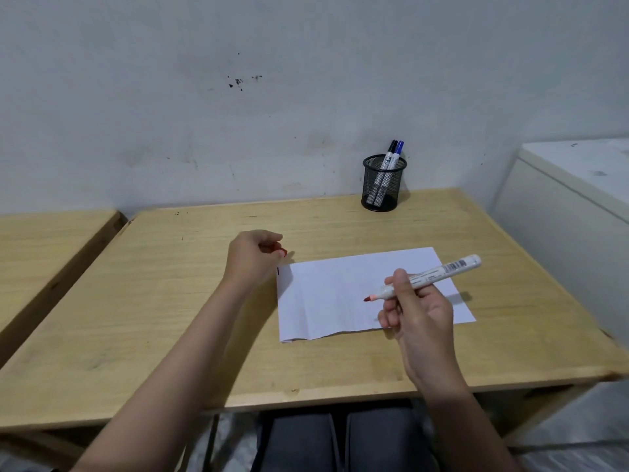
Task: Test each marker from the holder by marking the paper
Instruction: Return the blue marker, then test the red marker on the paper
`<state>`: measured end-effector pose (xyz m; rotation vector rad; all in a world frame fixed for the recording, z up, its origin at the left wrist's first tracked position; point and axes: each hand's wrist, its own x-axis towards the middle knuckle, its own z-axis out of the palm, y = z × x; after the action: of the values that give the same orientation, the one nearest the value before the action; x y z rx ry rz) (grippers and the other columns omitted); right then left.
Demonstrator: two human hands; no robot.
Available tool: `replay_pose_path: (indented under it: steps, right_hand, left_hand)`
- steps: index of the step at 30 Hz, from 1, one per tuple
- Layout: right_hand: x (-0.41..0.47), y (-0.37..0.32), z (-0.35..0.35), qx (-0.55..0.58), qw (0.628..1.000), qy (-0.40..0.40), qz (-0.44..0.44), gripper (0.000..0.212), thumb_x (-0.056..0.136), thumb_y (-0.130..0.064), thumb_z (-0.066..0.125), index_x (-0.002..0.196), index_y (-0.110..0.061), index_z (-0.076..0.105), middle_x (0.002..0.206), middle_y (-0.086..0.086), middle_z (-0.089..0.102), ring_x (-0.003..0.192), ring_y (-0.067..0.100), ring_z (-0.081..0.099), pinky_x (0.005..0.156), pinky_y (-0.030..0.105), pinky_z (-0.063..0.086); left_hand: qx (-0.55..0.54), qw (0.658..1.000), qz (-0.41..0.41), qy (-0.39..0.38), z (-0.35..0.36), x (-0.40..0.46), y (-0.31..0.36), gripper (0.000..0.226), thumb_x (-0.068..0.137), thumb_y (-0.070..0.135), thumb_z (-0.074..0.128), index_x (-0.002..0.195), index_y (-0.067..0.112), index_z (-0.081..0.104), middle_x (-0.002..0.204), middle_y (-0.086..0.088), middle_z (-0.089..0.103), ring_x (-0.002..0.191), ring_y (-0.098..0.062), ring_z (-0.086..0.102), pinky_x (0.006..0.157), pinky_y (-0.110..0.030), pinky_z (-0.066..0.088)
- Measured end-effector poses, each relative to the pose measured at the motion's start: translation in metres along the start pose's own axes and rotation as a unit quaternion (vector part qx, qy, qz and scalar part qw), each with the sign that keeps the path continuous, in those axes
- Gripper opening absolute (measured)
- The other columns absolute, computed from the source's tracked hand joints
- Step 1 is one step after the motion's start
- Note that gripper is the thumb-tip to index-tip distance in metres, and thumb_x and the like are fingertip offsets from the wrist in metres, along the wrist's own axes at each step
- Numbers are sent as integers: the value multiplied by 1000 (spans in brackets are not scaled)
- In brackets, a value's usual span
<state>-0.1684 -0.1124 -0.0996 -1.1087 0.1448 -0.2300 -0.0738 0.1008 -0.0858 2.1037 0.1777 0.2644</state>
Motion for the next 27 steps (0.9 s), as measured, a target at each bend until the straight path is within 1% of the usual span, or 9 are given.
replay_pose_path:
  steps: [4, 8, 10, 13, 15, 18, 20, 23, 27]
  right_hand:
    - [3, 0, -5, -41, 999, 4, -2, 33, 68, -41, 65, 78, -10, 62, 47, -6, 56, 41, 7, 45, 43, 20, 42]
    - [10, 1, -4, -63, 998, -2, -12, 33, 69, -41, 66, 78, -9, 62, 50, -5, 57, 42, 7, 45, 45, 22, 43]
    - [14, 1, 0, -70, 997, -12, -16, 32, 70, -40, 66, 77, -9, 62, 51, -5, 57, 42, 7, 45, 46, 22, 44]
    - [21, -4, 13, -84, 995, -34, -36, 25, 74, -33, 70, 73, -10, 63, 52, -3, 56, 44, 10, 46, 48, 23, 44]
    - [30, -8, 26, -103, 991, -53, -61, 21, 77, -24, 73, 67, -10, 61, 52, -1, 54, 44, 12, 46, 49, 23, 44]
    - [49, -5, 51, -125, 986, -84, -76, 24, 76, -18, 76, 63, -13, 57, 48, -5, 54, 40, 11, 47, 46, 23, 44]
    - [63, 5, 69, -138, 983, -110, -44, 24, 76, -16, 77, 64, -15, 56, 51, -7, 59, 44, 9, 52, 50, 28, 50]
    - [81, 28, 90, -169, 974, -148, 22, 23, 73, -12, 77, 67, -16, 55, 62, 0, 65, 51, 12, 60, 61, 38, 53]
    - [93, 55, 99, -194, 967, -159, 47, 25, 74, -16, 78, 66, -13, 54, 57, 1, 67, 51, 13, 63, 60, 35, 56]
  left_hand:
    - [75, 997, 0, -23, 14, 27, -11, 31, 74, 3, 63, 104, 10, 68, 86, -1, 67, 77, -13, 63, 70, -13, 47]
    - [84, 996, 3, -42, 14, 32, -16, 38, 70, 17, 69, 108, 20, 65, 88, 7, 69, 85, -17, 64, 88, -40, 51]
    - [69, 997, -1, -28, 10, 26, -18, 44, 68, 28, 72, 111, 26, 62, 95, 10, 66, 86, -16, 61, 91, -45, 49]
    - [59, 998, -6, -13, 3, 10, -26, 48, 64, 46, 71, 109, 32, 60, 102, 12, 64, 91, -12, 60, 92, -47, 49]
    - [70, 997, 1, -35, 0, -3, -32, 52, 57, 54, 72, 104, 35, 61, 103, 16, 63, 93, -9, 60, 95, -47, 47]
    - [114, 991, 27, -62, -2, -15, -38, 48, 52, 55, 73, 95, 36, 61, 102, 16, 59, 95, -7, 56, 97, -47, 42]
    - [137, 988, 46, -58, -2, -16, -37, 44, 54, 54, 74, 91, 35, 62, 100, 14, 58, 97, -9, 54, 96, -45, 39]
    - [154, 986, 53, -46, -1, -16, -37, 39, 57, 52, 77, 88, 33, 62, 98, 13, 56, 100, -11, 52, 86, -37, 29]
    - [176, 982, 64, -39, -4, -17, -40, 43, 54, 58, 76, 86, 34, 64, 98, 12, 56, 100, -10, 49, 80, -35, 21]
